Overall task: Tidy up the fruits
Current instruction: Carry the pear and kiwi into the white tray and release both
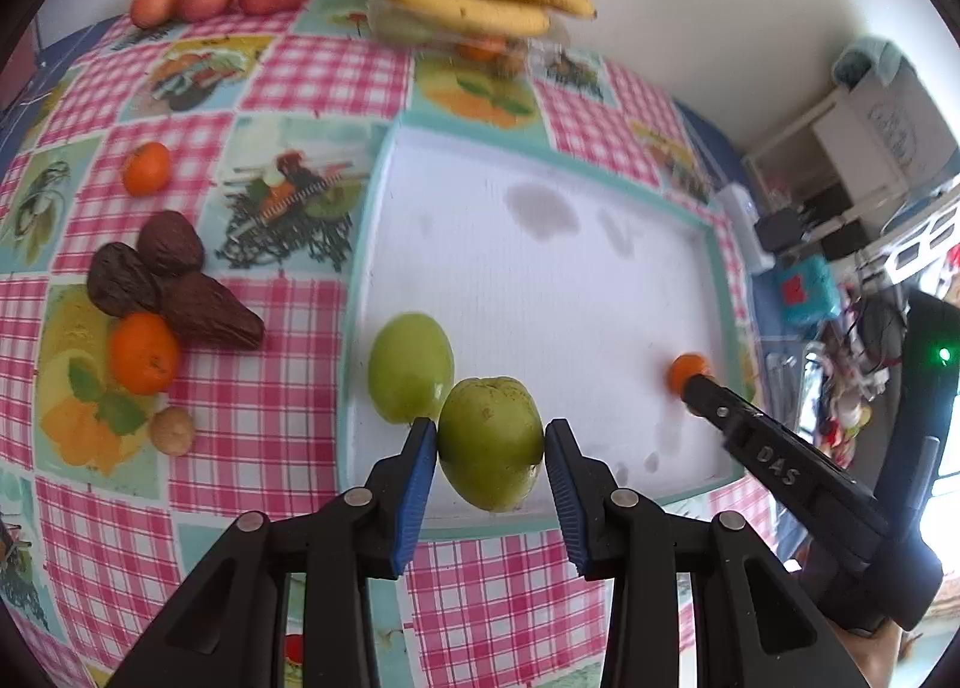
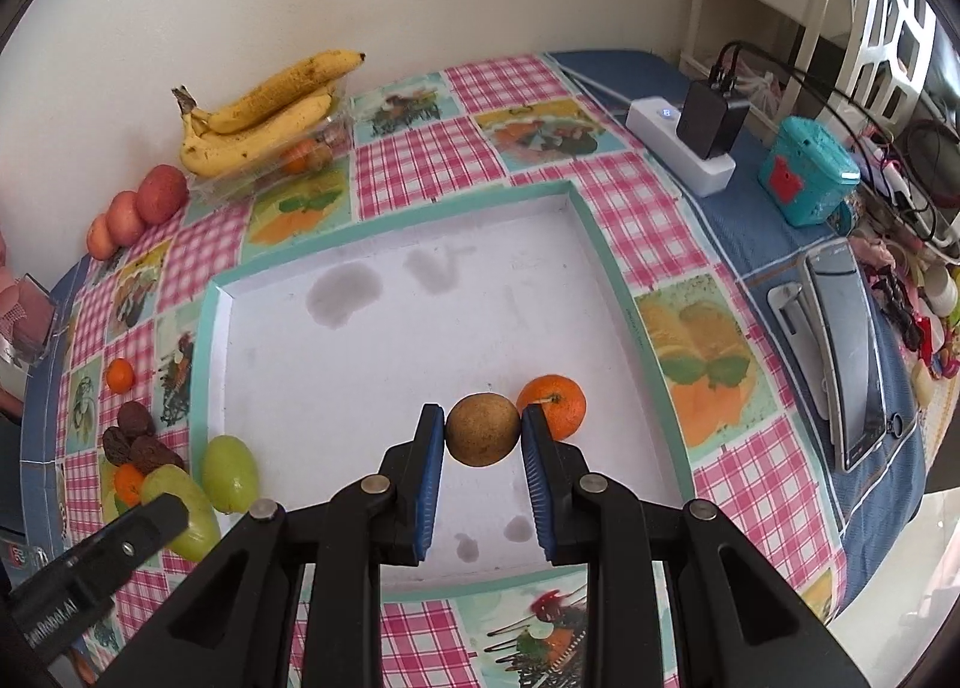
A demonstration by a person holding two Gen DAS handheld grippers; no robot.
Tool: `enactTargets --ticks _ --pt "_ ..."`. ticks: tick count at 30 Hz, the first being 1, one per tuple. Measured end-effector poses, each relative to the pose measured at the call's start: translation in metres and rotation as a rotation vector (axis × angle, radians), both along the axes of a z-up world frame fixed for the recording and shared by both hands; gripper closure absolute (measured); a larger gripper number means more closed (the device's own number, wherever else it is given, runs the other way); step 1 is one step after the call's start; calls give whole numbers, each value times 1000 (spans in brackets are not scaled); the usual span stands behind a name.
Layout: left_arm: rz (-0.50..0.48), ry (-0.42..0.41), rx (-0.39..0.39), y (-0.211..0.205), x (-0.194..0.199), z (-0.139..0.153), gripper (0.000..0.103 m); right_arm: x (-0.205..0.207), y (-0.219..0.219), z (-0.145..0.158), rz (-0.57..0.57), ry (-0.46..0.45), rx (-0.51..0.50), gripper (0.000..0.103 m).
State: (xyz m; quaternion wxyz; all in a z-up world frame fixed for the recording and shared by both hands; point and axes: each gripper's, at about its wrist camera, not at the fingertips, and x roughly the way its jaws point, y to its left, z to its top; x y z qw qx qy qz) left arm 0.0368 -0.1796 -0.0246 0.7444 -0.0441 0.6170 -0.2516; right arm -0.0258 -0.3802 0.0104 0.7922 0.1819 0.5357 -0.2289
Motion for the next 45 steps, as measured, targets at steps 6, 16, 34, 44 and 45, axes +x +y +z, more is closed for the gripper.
enactTargets --ticks 6,16,34,44,45 --pt "-30 61 47 -10 -2 -27 63 5 0 -37 14 102 57 76" --pt "-43 58 80 -14 -3 -33 63 7 -2 -55 17 160 62 76" --pt "-71 24 57 -23 -2 -18 50 16 9 -60 34 179 22 68" --pt "114 -90 138 27 25 2 28 13 7 -31 16 91 -19 64" --pt "142 -104 152 34 28 3 19 11 6 -30 16 88 -19 64"
